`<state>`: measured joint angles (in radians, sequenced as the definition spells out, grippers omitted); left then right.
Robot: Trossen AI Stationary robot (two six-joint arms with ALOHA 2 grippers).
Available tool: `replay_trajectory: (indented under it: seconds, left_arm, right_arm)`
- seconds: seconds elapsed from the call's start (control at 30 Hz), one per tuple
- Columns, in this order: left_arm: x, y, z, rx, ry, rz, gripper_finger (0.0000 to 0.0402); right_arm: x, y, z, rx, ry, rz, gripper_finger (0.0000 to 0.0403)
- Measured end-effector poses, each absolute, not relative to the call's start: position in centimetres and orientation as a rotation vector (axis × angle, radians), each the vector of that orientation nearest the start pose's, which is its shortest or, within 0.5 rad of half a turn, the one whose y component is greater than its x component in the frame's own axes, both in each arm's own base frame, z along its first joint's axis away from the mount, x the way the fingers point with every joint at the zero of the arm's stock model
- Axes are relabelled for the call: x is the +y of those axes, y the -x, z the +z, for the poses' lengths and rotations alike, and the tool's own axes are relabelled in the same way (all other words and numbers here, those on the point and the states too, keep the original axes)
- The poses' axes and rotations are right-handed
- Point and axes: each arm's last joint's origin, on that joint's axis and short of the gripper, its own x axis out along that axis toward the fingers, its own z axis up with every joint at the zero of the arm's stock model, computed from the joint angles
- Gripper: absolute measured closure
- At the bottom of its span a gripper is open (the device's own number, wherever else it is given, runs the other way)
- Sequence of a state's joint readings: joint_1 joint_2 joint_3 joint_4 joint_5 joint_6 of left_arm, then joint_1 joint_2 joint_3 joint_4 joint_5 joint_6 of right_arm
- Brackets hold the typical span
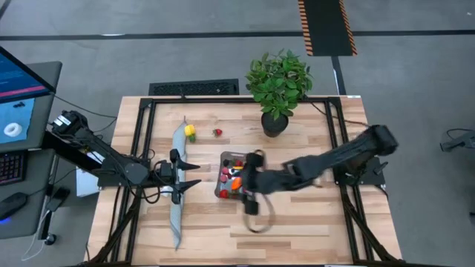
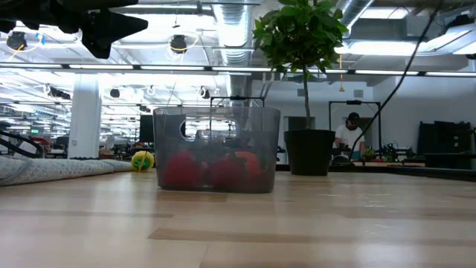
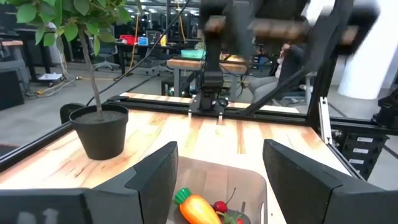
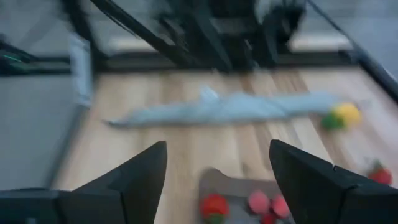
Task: Pick and placing Produce into tupperware
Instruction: Put the pineapple into the bin
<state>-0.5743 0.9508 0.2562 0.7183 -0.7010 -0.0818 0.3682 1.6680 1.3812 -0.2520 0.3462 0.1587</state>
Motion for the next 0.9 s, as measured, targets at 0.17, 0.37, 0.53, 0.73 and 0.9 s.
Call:
replay_trajectory:
  seconds: [0.17,0.37,0.53,0.73,0.9]
  left_arm:
    - [-8.4,-16.4,21.0,-0.025,0.089,0.122,0.0176]
    - [-8.4,-16.4,21.1,-0.038,0.099,0.124,0.0176]
    - [-8.0,-16.4,21.5,-0.072,0.127,0.22,0.0176]
    - [-7.1,-17.0,21.5,-0.073,0.122,0.168,0.0176]
    - [-5.7,-17.8,21.5,-0.079,0.167,0.111,0.0176]
  right_arm:
    - [14.5,-29.9,34.0,0.388,0.067,0.038,0.0096]
    - [15.6,-22.1,33.7,0.296,0.095,-0.036,0.0096]
    - [16.1,-17.7,31.1,0.239,0.065,0.049,0.0096]
    - [15.5,-14.6,27.0,0.163,0.057,0.01,0.0096]
    - [13.5,-13.7,23.0,0.187,-0.059,-0.116,0.0096]
